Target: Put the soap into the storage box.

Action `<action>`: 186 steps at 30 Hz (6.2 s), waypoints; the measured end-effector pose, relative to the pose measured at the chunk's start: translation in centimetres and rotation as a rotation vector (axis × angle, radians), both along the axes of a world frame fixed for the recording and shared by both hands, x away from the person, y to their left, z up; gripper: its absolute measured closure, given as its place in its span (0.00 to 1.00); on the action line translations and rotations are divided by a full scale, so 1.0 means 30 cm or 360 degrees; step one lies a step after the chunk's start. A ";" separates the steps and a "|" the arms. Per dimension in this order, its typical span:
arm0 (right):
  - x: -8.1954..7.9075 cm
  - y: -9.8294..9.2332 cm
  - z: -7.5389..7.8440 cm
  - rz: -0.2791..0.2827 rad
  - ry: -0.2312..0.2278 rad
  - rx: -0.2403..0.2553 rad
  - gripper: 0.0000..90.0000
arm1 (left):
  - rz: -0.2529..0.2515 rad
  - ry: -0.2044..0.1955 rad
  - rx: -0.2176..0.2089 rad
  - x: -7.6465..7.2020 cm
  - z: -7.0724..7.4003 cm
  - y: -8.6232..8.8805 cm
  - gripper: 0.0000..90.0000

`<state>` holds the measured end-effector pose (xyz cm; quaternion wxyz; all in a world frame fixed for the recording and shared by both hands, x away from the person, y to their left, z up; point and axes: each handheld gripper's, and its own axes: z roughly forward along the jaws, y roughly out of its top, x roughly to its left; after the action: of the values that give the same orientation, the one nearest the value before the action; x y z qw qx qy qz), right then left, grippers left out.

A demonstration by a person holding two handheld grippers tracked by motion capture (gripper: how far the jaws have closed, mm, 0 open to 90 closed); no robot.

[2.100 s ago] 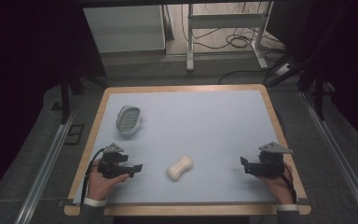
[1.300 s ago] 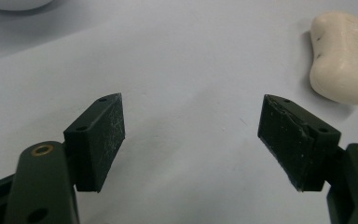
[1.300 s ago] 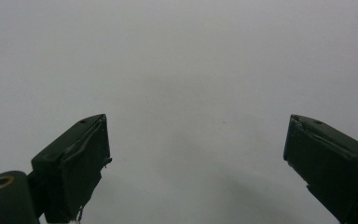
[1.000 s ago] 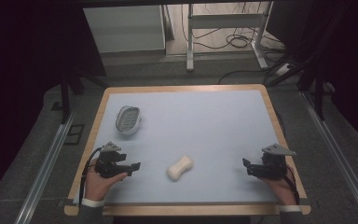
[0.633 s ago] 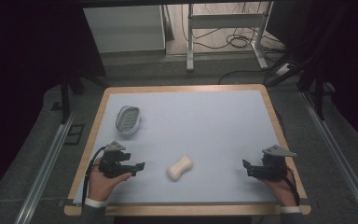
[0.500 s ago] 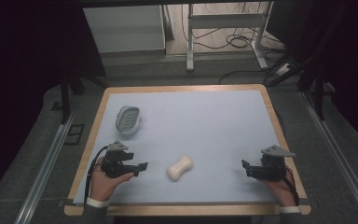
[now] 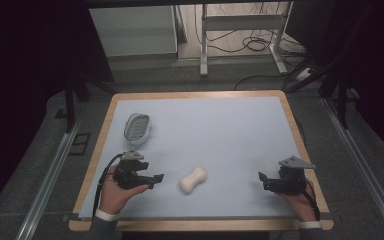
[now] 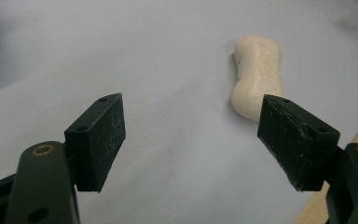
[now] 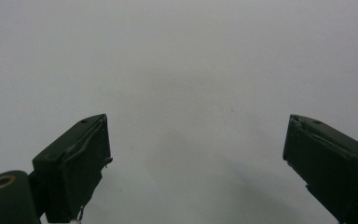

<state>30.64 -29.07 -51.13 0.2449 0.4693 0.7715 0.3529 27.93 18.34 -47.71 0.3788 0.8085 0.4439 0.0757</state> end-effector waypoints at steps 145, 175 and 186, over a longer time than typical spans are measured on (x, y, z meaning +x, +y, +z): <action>0.006 -0.039 -0.019 -0.0096 0.0053 -0.0052 0.09 | -0.0229 0.0127 0.0427 0.214 0.083 -0.244 0.55; 0.010 -0.047 -0.025 -0.0112 0.0065 -0.0054 0.09 | -0.0051 0.0197 0.0403 0.321 0.098 -0.081 0.55; 0.010 -0.046 -0.026 -0.0110 0.0069 -0.0058 0.08 | 0.0030 0.0206 0.0408 0.361 0.100 -0.018 0.55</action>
<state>30.93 -30.47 -51.91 0.2486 0.4987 0.7662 0.3200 38.77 17.81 -44.70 0.2423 0.8493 0.4616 0.0829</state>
